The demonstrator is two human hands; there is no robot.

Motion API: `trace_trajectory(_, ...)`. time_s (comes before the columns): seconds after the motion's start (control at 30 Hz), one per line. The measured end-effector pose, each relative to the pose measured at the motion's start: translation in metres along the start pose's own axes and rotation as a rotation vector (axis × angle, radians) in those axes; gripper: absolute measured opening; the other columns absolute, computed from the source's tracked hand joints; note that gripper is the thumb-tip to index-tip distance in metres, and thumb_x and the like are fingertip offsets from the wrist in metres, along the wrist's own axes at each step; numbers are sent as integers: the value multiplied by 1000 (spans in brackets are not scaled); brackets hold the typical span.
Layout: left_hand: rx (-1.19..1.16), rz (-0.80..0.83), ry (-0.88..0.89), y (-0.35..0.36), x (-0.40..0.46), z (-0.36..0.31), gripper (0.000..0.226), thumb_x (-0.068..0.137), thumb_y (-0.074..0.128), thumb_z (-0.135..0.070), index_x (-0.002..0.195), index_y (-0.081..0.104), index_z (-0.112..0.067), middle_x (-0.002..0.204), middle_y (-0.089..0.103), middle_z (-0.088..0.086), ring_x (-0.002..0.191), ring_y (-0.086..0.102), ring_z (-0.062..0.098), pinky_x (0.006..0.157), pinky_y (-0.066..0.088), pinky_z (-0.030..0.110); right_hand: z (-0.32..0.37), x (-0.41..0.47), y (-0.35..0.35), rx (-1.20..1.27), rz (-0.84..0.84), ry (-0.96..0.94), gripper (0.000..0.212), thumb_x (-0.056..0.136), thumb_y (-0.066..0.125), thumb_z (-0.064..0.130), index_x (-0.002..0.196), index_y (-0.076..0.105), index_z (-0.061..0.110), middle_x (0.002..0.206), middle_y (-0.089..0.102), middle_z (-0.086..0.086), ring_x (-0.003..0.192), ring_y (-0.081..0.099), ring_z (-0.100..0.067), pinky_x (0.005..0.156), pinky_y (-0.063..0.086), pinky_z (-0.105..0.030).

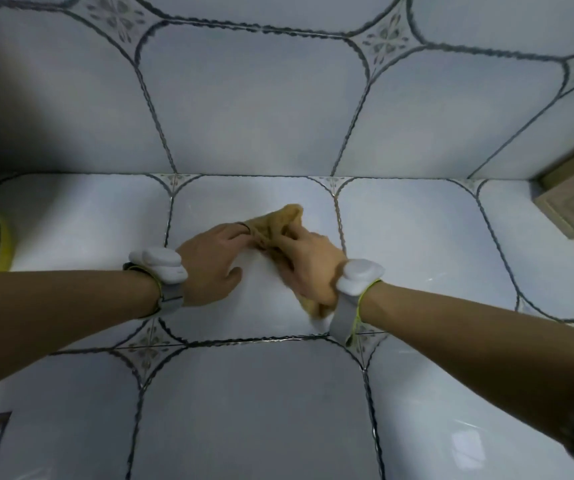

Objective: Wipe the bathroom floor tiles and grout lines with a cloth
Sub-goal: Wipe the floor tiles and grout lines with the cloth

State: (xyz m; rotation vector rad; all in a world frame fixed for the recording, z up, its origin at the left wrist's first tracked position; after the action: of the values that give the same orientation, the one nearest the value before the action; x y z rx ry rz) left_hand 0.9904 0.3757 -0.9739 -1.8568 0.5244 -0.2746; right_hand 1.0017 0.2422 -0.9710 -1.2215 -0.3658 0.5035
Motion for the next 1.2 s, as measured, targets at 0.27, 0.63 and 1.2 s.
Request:
trace_trajectory(0.27, -22, -12, 70, 16, 23, -32, 47, 85, 61, -15, 130, 52, -7, 137, 48, 9, 123, 48, 28, 104, 41, 39, -169, -49, -57, -52, -188, 493, 14, 87, 58, 25, 98, 66, 24, 106, 58, -9, 87, 59, -35, 71, 42, -33)
trace_trajectory(0.63, -7, 40, -80, 16, 15, -22, 60, 90, 56, -27, 144, 36, -10, 152, 31, 8, 140, 30, 24, 115, 27, 38, -263, -64, -75, -183, -272, 874, 24, 86, 55, 24, 104, 65, 13, 116, 57, -17, 103, 56, -39, 83, 43, -38)
trace_trajectory(1.2, -11, 32, -233, -21, -79, 67, 56, 87, 63, -15, 137, 45, -3, 145, 41, 13, 133, 40, 27, 112, 27, 30, -179, -4, -59, -97, -316, 644, 26, 86, 54, 31, 108, 62, 20, 113, 63, -16, 97, 59, -41, 82, 43, -40)
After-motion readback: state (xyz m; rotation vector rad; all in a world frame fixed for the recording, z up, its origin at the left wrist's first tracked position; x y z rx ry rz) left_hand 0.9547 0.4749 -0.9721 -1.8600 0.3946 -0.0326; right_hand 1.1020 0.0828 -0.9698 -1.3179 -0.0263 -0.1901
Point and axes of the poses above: each hand's wrist, its own x-axis towards the middle knuckle, its own y-axis out of the palm, z = x × y, the point moved 8 cm from there along x, towards the middle knuckle
